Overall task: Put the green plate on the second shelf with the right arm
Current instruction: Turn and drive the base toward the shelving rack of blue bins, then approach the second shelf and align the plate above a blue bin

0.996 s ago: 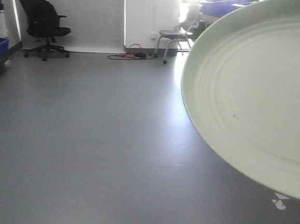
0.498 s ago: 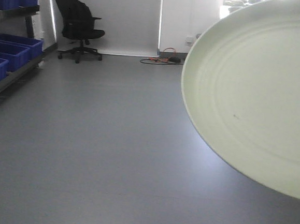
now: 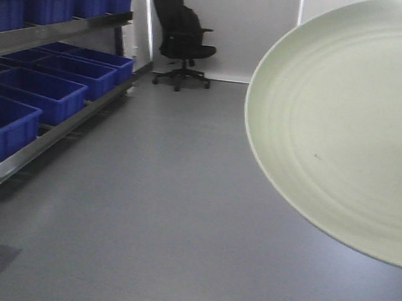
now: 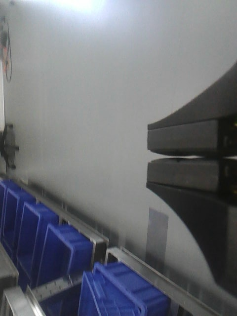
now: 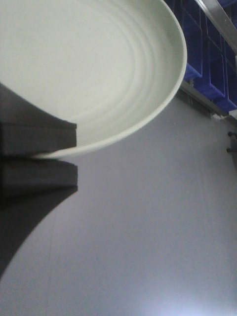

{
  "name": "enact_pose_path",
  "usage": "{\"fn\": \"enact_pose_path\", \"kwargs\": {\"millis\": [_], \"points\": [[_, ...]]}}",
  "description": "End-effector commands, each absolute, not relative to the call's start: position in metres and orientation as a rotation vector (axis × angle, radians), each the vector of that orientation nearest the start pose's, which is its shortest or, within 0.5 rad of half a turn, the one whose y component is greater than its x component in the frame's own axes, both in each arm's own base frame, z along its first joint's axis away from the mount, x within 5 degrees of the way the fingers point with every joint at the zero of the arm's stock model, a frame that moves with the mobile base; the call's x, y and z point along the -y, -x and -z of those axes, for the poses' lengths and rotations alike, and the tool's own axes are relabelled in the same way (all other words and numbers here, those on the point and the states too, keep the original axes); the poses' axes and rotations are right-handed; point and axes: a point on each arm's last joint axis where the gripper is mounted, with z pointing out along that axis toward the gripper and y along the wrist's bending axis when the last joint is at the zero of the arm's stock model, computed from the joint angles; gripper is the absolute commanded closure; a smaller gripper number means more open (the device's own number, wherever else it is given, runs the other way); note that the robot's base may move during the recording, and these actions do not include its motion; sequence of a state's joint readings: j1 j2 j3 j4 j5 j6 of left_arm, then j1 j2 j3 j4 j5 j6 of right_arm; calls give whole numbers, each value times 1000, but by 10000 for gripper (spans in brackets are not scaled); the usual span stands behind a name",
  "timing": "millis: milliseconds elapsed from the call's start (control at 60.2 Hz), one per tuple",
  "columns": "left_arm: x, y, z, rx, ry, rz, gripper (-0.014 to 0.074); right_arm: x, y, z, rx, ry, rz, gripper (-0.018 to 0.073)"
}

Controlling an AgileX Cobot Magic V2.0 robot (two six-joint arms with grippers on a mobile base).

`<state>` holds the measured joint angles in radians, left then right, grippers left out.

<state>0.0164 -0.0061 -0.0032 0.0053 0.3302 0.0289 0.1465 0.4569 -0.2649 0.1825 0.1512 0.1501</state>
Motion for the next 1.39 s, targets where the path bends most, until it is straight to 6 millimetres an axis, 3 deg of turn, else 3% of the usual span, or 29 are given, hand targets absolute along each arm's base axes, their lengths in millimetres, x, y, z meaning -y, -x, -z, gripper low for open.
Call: {"fn": "enact_pose_path", "kwargs": {"millis": [0,1378], "points": [[-1,-54,-179,-1751,-21,-37,472,-16,-104,-276,-1686,-159,-365,503],[-1,-54,-179,-1751,-21,-37,472,-16,-104,-276,-1686,-159,-365,503]]}}
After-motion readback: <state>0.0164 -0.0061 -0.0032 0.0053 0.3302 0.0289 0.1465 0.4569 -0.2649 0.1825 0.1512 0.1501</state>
